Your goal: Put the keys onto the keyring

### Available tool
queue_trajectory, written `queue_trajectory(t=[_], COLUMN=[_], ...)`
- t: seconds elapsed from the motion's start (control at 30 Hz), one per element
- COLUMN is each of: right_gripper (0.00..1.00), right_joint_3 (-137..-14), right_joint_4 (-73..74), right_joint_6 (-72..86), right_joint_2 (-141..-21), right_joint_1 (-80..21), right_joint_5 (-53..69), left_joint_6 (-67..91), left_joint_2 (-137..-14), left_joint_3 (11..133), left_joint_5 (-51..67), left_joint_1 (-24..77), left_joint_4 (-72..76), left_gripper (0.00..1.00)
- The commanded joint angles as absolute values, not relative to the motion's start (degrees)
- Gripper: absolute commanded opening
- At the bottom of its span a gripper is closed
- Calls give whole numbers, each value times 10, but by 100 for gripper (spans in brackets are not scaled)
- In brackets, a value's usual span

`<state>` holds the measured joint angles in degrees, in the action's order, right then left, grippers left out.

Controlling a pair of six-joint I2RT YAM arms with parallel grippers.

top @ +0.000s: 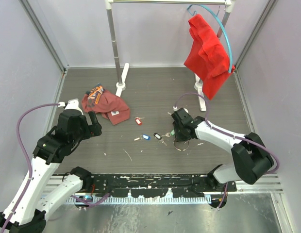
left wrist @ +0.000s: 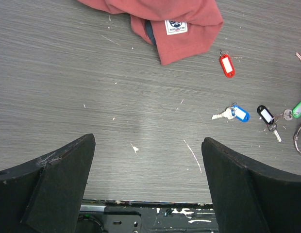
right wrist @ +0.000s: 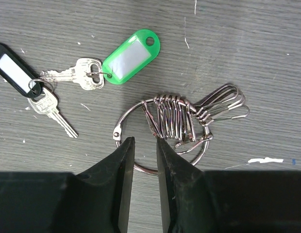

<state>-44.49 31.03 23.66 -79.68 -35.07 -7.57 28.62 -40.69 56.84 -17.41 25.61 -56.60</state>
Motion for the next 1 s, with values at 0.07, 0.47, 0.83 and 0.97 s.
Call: queue_trajectory(t=[0.07,0.47,0.83,0.97], right_gripper=[31,30,31,31], right_joint_3=[-465,-463,-457,-454], right_joint_4=[296,296,293,292], right_joint_6=[233,233,230,230], right_joint_2=[-802,-809,-809,-809], right_joint_1=[-348,-346,-346,-346], right_joint_5=[-76,-75,-64,-60], left_joint_6=[280,280,280,280], left_joint_2=[-409,-409,-408,-408], left_joint_3=[561,561,561,561], left_joint_5=[-167,-167,-167,-167], left_joint_1=[257,257,257,257], left_joint_4=[-551,-551,-552,-551], left_gripper=[98,98,98,98])
